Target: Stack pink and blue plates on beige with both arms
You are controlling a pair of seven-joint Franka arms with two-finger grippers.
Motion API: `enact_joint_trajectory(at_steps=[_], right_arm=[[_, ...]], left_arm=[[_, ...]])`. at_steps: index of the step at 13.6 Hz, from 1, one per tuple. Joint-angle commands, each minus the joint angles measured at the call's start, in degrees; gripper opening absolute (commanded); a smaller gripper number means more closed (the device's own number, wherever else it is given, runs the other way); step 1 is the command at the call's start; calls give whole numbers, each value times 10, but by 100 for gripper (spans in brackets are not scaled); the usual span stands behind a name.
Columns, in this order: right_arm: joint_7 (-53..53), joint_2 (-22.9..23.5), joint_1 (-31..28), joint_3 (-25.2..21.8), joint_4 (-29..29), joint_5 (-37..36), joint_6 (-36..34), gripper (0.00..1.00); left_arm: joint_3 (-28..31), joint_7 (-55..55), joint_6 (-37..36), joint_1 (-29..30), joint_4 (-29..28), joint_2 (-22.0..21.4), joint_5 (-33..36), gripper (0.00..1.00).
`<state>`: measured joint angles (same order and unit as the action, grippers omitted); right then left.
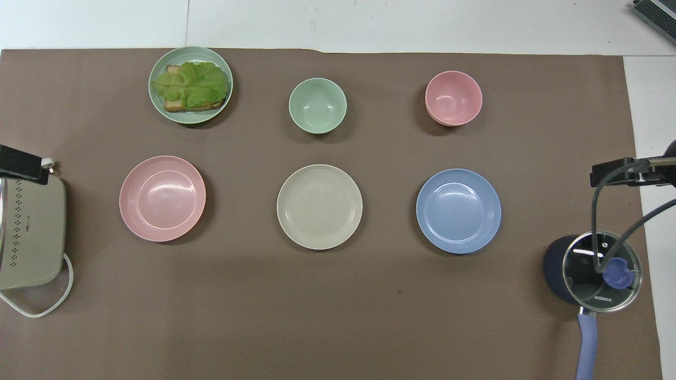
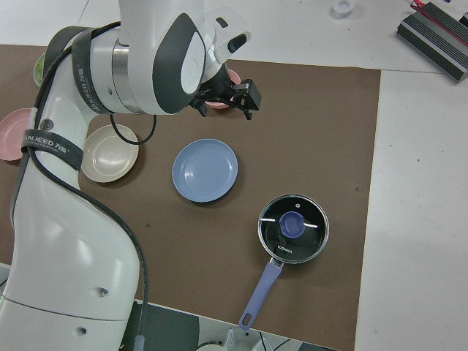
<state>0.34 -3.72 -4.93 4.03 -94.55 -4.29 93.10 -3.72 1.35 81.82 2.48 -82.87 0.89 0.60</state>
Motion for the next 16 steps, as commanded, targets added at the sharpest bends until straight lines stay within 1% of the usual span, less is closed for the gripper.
enact_joint_trajectory(at_steps=[1,10,16], right_arm=[[-18,-3,-7,1,2,9,-10,100],[-18,-4,-7,1,2,9,-13,100],[-18,-3,-7,1,2,9,-13,100]], left_arm=[[1,-6,1,-3,-7,-9,6,100],[1,-6,2,-5,-8,-10,6,100],[0,-9,3,-4,-26,-22,6,100]])
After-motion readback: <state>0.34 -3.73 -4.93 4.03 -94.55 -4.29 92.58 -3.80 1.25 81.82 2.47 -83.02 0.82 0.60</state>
